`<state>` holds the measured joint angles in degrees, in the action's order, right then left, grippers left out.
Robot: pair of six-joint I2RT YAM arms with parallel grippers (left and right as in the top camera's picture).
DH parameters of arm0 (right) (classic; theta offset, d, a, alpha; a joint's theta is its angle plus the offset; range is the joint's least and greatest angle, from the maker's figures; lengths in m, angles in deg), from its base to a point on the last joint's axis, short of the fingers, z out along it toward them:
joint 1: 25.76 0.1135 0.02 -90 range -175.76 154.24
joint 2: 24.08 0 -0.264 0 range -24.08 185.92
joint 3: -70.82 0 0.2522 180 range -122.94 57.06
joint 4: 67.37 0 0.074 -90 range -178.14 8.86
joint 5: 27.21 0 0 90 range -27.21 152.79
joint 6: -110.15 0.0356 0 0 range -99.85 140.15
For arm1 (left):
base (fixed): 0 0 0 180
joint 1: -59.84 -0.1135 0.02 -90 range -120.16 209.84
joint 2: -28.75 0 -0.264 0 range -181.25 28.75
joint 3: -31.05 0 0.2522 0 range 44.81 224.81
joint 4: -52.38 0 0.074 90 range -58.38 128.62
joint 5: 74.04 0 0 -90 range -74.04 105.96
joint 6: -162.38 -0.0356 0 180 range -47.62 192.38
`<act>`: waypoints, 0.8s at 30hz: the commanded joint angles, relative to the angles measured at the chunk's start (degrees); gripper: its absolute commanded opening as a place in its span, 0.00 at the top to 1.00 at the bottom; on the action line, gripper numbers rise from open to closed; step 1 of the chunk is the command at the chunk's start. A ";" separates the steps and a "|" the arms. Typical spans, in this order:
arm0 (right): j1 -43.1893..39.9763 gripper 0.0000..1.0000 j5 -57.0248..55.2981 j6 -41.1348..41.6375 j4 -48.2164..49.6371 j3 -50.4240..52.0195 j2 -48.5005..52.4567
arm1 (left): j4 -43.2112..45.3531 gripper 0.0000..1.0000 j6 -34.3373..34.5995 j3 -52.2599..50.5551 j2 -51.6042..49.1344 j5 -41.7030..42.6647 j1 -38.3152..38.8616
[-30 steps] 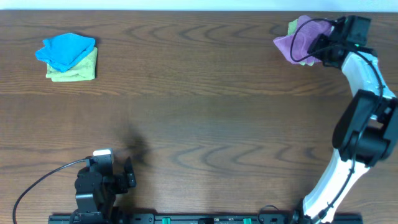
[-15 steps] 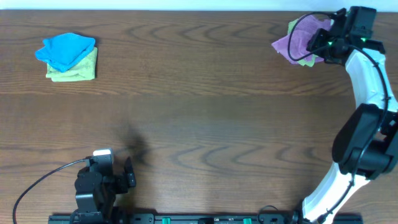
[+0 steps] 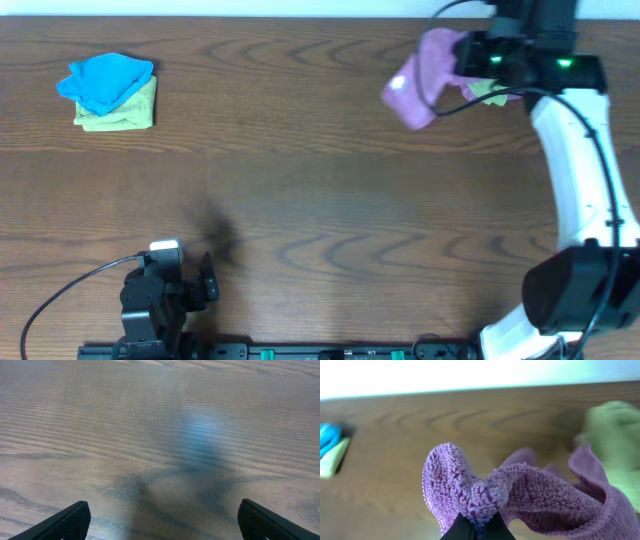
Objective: Fold the cloth
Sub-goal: 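Drag the purple cloth left toward the table center with right gripper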
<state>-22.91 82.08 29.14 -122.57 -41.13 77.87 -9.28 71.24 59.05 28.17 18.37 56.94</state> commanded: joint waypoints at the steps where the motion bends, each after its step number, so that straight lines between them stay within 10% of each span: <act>1: 5.97 0.98 0.87 -0.87 -1.01 -0.81 -1.77 | -3.87 0.05 -1.46 -0.55 0.37 -1.53 0.02; 24: 29.31 0.98 -8.35 -1.38 2.01 -0.79 6.25 | -3.87 0.05 -1.46 -0.55 0.37 -1.53 0.02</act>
<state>4.55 74.45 28.59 -122.24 -41.20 79.77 -9.28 71.24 59.05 28.17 18.37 56.94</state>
